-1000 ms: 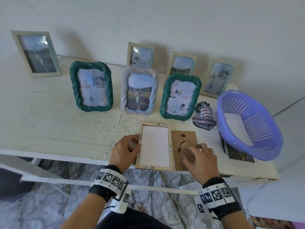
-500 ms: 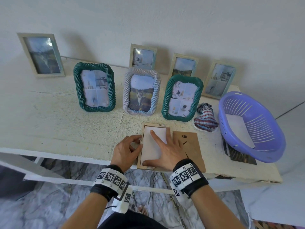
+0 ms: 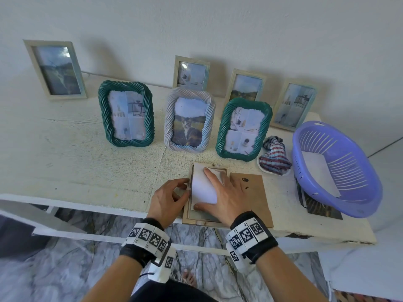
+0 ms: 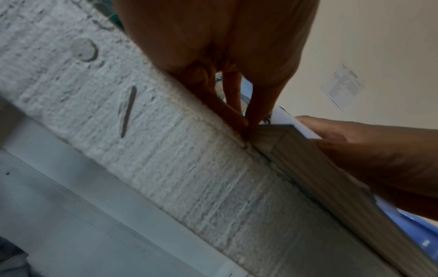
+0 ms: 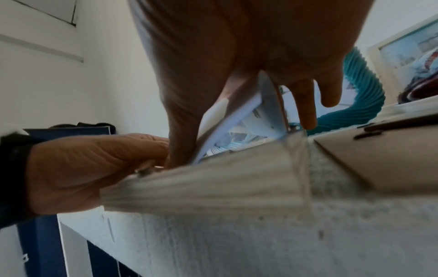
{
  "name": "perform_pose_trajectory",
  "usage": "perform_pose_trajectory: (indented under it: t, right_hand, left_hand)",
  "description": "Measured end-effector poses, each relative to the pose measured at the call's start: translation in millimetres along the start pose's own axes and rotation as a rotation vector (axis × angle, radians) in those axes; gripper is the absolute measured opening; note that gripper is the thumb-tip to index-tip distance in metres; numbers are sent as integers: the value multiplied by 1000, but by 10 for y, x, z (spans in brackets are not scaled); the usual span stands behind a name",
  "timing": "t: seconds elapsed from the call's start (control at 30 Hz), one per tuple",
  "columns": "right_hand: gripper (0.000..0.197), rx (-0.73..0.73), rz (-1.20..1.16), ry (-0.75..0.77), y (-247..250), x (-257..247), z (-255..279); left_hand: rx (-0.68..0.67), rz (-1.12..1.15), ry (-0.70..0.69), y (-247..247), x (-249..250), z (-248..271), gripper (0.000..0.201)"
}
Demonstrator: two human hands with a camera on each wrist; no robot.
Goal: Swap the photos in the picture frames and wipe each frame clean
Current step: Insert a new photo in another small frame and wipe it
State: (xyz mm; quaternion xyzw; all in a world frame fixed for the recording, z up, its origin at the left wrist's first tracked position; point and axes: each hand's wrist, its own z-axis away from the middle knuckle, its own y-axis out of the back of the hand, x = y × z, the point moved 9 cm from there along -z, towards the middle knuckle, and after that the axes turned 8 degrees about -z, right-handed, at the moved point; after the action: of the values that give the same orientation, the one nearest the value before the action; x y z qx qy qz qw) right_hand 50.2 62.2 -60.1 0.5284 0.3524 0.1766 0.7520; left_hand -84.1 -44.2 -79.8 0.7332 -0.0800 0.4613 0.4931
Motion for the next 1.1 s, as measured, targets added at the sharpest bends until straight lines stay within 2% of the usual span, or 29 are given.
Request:
perform_pose_trajectory:
  t: [0.1,0.2,0.27,0.33,0.43,0.5,0.57,0.6,0.67,0.73,0.8,0.87,0.93,0.97,1.1]
  right_hand:
    - [103,86,-89,17,98,-7,69]
    - [105,86,-324,32,143,-2,151]
    - [105,60,-463,53,173,-18,222]
    - [97,79,-604,63,240,-6,301]
    - [69,263,-859,82,478,93,412]
    - [66,355,-1112,114,599,146,481]
    - [67,353,-1318,107,660,146,521]
    - [67,345,-1350,110,685,132,541]
    - [68,312,-1313,146,694,83,571]
    - [63,236,-1236,166,661,8,584]
    - [52,207,-1237,123,596,52,597]
    - [43,305,-1190,103,620,192,634]
    - [36,421,-1033,46,669,393,688]
    - [32,424,-997,-18,654,503,696]
    - [15,142,-1286,-249,331,765,756]
  left_hand:
    - [2,90,36,61,37,-8,33]
    - [25,265,38,163,197,-12,46]
    - [-23,381,29,142,336,-28,39]
    - [-48,442,31,106,421,-41,39]
    - [-32,521,89,68,410,-63,28]
    - [-32,514,102,25,393,-60,19]
    - [-71,427,75,-36,470,-34,10]
    - [-104,385,64,-80,520,-22,12]
    - [-217,398,76,-200,603,35,50]
    - [-335,630,207,-353,628,93,67]
    - [-340,757,244,-383,675,111,57]
    - [-260,742,161,-299,800,90,32]
    - [-218,741,150,-318,822,84,25]
    - [-216,756,171,-340,832,91,24]
    - [-245,738,156,-477,905,84,23]
